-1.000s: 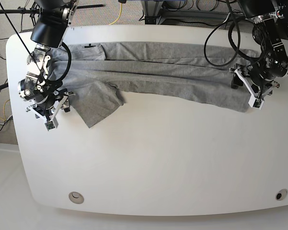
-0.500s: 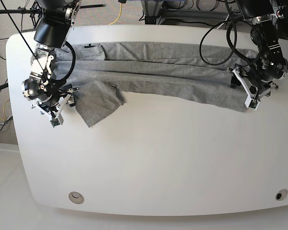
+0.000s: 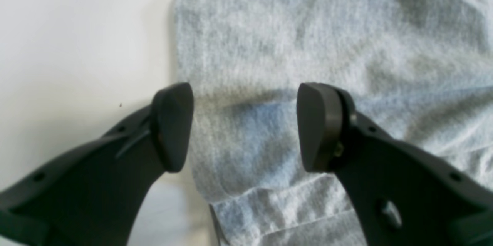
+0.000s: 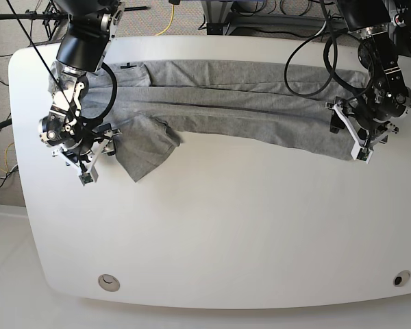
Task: Fold the T-shirt properly
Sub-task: 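Lower the right gripper and pinch the protruding sleeve flap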
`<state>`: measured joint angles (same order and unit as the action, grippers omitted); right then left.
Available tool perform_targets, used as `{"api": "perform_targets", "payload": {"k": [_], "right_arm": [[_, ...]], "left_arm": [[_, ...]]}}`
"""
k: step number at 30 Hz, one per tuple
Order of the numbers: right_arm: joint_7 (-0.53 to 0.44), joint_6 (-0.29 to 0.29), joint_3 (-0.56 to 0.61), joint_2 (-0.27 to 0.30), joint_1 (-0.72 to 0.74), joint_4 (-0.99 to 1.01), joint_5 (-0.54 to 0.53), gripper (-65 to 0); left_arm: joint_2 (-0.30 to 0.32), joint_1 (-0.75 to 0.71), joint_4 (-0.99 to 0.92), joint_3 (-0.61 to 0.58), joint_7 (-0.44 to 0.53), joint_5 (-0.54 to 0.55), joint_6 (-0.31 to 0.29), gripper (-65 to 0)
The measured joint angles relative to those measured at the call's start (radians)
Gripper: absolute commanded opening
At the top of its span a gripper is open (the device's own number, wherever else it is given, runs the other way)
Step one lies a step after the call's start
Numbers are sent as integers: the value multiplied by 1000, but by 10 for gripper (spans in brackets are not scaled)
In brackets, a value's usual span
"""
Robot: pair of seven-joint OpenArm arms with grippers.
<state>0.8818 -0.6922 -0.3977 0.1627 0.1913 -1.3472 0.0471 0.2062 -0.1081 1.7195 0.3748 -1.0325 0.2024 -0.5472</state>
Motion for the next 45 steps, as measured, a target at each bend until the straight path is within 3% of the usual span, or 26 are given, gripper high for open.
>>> {"api": "perform_targets", "payload": {"k": [23, 45], "right_arm": [[14, -7, 2, -8, 90, 0, -2, -282], [47, -5, -6, -83, 55, 6, -9, -283]], "left_arm": [[3, -8, 0, 5, 0, 0, 0, -250], [3, -8, 0, 7, 0, -1, 0, -250]]}}
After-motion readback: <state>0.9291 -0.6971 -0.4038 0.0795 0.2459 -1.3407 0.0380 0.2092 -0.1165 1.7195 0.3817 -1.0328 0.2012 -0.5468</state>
